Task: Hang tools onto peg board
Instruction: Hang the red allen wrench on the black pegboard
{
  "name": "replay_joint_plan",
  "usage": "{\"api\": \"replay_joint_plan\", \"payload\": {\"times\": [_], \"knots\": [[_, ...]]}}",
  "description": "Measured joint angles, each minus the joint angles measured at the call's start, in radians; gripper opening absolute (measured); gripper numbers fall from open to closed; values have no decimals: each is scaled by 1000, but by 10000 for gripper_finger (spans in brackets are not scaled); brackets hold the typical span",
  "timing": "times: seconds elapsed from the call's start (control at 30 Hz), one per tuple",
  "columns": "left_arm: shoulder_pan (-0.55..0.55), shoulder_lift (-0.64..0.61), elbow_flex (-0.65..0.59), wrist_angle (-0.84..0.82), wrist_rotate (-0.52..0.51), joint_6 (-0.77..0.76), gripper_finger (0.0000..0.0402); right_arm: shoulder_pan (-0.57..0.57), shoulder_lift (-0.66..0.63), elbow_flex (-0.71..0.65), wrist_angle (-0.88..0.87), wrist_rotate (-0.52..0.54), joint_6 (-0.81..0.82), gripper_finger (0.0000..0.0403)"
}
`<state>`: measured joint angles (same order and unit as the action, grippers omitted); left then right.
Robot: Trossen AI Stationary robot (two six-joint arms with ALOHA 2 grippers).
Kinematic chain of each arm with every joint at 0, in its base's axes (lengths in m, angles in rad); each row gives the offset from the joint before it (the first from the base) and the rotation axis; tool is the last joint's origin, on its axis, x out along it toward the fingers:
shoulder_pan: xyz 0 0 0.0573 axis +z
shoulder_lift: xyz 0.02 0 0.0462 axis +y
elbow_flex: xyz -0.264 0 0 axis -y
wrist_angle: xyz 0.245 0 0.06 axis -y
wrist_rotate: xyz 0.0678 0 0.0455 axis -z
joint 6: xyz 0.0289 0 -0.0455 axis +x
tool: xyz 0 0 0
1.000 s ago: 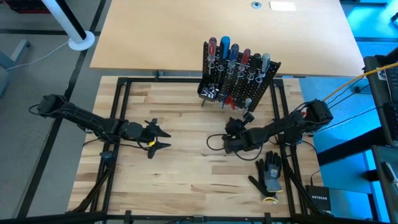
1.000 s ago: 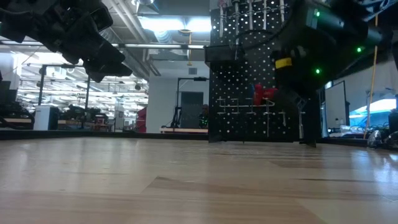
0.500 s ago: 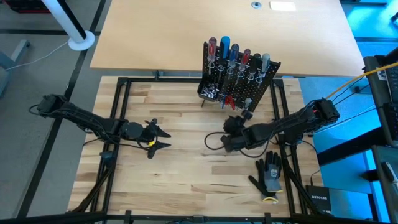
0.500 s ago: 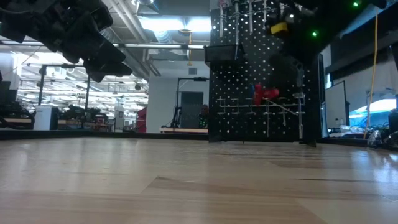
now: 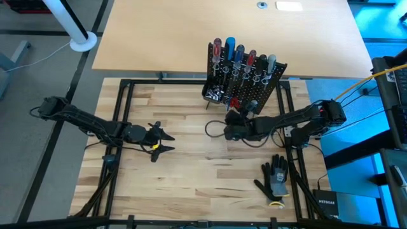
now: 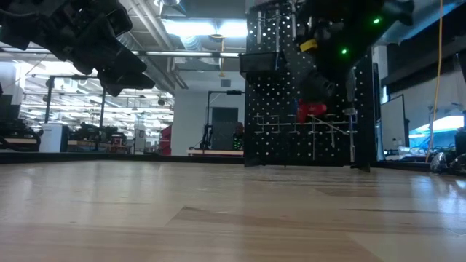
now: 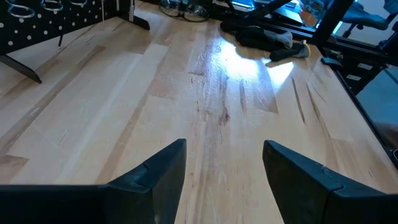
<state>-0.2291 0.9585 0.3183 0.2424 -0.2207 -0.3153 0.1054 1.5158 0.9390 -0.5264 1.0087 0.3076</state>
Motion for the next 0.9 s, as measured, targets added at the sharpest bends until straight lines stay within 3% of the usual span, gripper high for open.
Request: {"api": "replay_joint_plan", "payload": {"times": [0.67,0.9], "knots": [[0,0,0,1,0,0,203,-122,0,0,84,-94,-156,144],[0,0,0,1,0,-1,203,-135,0,0,92,-123,-157,85]]}}
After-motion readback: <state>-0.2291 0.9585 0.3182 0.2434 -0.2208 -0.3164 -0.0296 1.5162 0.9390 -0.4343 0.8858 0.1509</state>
